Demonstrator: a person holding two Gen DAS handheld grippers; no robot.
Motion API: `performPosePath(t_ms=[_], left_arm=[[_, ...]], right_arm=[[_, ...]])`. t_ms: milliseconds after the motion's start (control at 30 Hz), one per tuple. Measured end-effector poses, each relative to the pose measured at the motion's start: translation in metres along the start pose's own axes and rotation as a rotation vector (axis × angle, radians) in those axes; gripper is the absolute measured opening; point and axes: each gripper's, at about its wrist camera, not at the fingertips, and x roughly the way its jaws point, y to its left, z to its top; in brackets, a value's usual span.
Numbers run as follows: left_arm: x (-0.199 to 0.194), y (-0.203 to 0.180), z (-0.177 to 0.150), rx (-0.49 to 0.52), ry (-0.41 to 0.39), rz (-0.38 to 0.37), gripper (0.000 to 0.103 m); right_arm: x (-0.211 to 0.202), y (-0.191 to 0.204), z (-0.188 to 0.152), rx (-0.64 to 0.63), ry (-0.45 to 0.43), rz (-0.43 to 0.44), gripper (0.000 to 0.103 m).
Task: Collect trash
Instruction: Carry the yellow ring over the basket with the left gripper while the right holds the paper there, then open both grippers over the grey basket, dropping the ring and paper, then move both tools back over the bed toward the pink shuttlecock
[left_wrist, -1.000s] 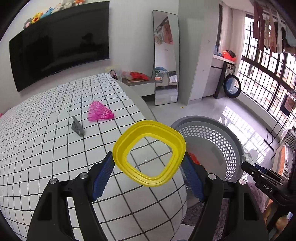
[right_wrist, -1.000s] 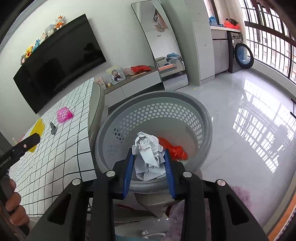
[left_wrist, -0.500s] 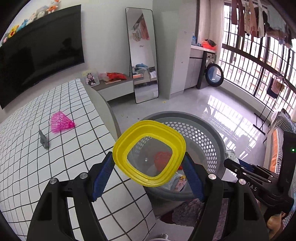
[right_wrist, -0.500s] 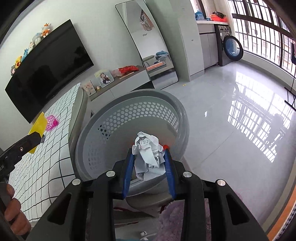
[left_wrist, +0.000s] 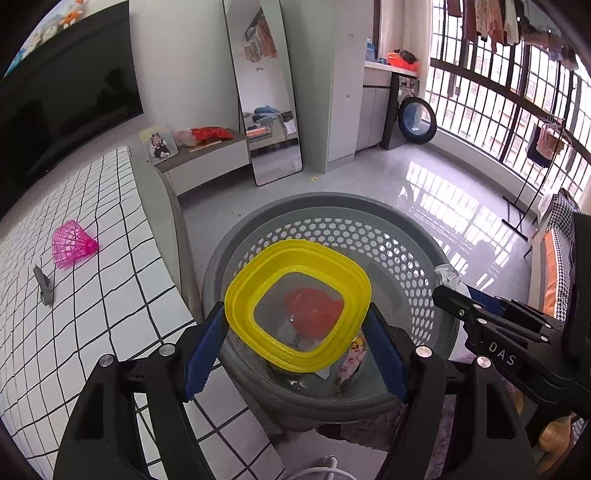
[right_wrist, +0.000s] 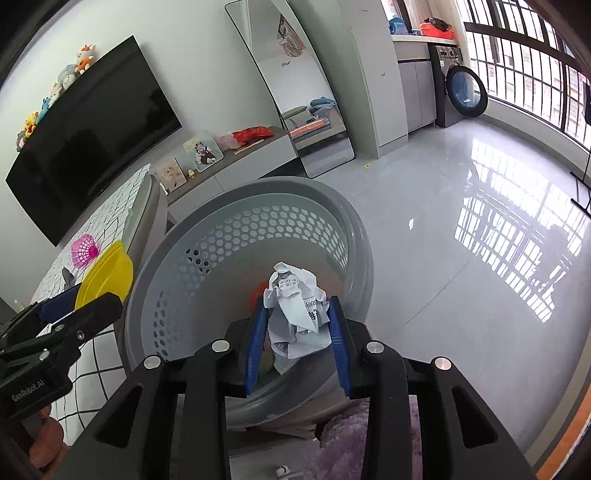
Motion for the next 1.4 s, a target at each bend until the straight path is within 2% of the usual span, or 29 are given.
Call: performPosePath(t_ms=[333,400,433,467,533,700,1033,1333,1400], left_arm=[[0.01,0.002,0.002,-0.004,0.011,0.008,0.073],[0.009,0.003,0.003,-0.01,0.006,0.014,0.074],[0.009,0.003,0.002,-0.012,0.003,0.014,0.074],[0.008,0.003,0.003,-0.015,-0.001,0.015,0.074],[0.007,0.004,0.002,-0.02,-0.003,0.018,0.075],[0.006,0.005,0.004,-0.028,0.0,0.027,0.077],[0.003,0.012,0.0,-0.055,-0.002,0.053,0.081],[-0.007,0.015,-0.005,-0.064,-0.037,0.102,0.088],[-0.011,0.015,-0.006,-0.069,-0.041,0.098,0.09]], right_arm=[[0.012,0.006,0.009,-0.044,-0.009,0.016,0.033],[0.01,0.005,0.011,-0.048,-0.021,0.009,0.036],[0.009,0.005,0.012,-0.046,-0.028,0.009,0.043],[0.006,0.003,0.013,-0.041,-0.043,0.012,0.056],[0.001,0.0,0.013,-0.028,-0.068,0.029,0.063],[0.0,-0.005,0.011,-0.012,-0.076,0.034,0.063],[0.001,0.003,0.003,-0.053,-0.078,-0.013,0.063],[0.0,0.007,-0.001,-0.061,-0.088,-0.054,0.063],[-0.001,0.009,-0.001,-0.072,-0.095,-0.07,0.066]])
